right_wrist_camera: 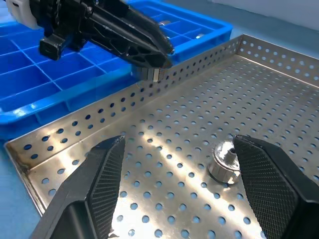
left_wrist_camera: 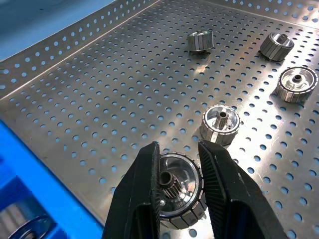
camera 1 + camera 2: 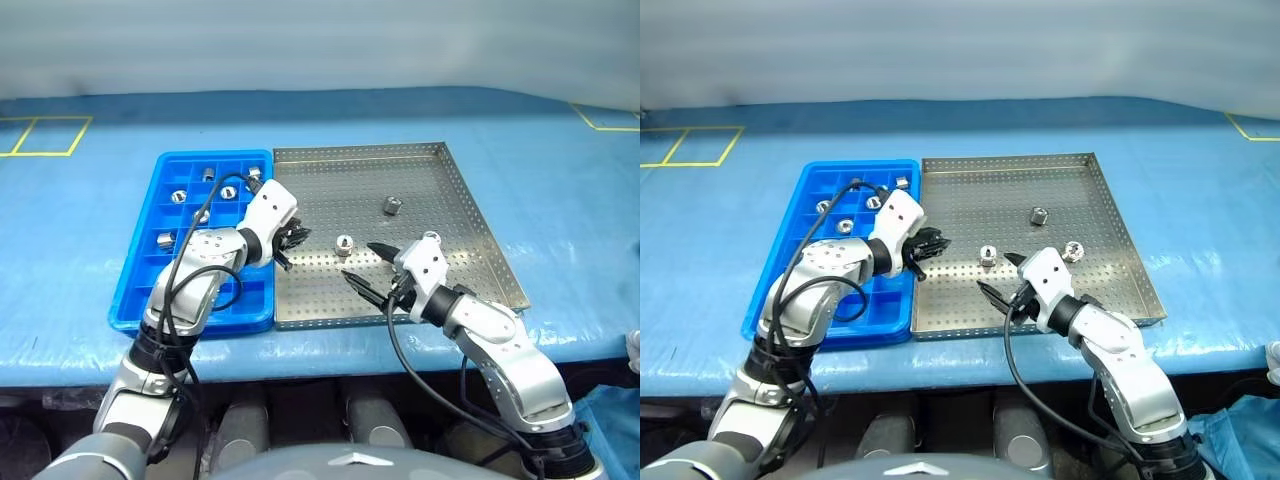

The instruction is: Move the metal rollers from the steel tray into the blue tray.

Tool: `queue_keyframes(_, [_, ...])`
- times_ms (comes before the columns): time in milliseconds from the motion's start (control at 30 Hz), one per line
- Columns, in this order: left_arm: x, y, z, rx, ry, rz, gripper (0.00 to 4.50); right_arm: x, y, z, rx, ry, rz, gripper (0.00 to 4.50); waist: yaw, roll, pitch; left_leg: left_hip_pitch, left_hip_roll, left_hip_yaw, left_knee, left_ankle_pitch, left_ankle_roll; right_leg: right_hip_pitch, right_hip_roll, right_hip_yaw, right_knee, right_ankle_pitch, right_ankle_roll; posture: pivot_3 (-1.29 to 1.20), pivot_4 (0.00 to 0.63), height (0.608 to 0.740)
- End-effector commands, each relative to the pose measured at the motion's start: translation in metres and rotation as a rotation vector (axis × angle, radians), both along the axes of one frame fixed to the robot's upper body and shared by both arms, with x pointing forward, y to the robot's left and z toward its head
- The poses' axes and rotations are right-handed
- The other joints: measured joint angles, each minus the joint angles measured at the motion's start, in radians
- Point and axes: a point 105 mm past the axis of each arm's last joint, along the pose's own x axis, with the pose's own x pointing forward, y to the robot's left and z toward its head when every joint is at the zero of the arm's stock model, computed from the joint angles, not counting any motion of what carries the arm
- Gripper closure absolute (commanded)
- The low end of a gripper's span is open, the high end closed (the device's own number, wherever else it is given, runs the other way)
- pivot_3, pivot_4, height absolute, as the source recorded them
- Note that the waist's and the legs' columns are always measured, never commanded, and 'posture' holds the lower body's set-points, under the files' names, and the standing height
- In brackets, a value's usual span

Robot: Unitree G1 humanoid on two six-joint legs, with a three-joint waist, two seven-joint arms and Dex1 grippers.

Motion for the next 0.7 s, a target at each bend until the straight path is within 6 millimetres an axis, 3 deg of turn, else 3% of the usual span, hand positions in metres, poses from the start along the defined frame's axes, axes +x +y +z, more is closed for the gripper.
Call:
queue_keyframes(33, [-0.007, 0.012, 0.020, 0.011, -0.092, 0.060, 3.62, -0.003, 0.014, 0.006, 0.028, -0.010, 0.088, 0.85, 0.013, 0.000, 0.000, 0.000, 0.000, 0.000, 0.000, 0.000, 0.000, 0.000, 0.000, 0.000, 0.000, 0.000, 0.000, 0.10, 0.150, 0.740])
queue_keyframes(233, [-0.018, 0.051, 0.022, 0.057, -0.135, 0.285, 3.62, -0.003, 0.032, 0.003, 0.027, 0.020, 0.202, 0.85, 0.043, -0.001, 0.001, 0.000, 0.000, -0.001, 0.000, 0.000, 0.000, 0.000, 0.000, -0.001, 0.000, 0.000, 0.000, 0.20, 0.150, 0.740])
queue_keyframes(467, [-0.035, 0.098, 0.015, 0.108, -0.152, 0.575, 3.62, 0.001, 0.039, 0.001, 0.009, 0.041, 0.267, 0.85, 0.100, -0.002, 0.001, 0.000, 0.000, -0.002, 0.000, 0.000, 0.000, 0.001, -0.001, -0.003, -0.001, 0.000, -0.001, 0.30, 0.150, 0.740])
queue_keyframes(700, [-0.055, 0.116, -0.002, 0.146, -0.098, 0.703, 3.62, 0.004, 0.044, 0.001, -0.009, 0.050, 0.308, 0.85, 0.150, -0.003, 0.002, 0.000, 0.000, -0.003, 0.000, 0.000, 0.000, 0.001, -0.001, -0.004, -0.001, -0.001, -0.001, 0.36, 0.150, 0.740])
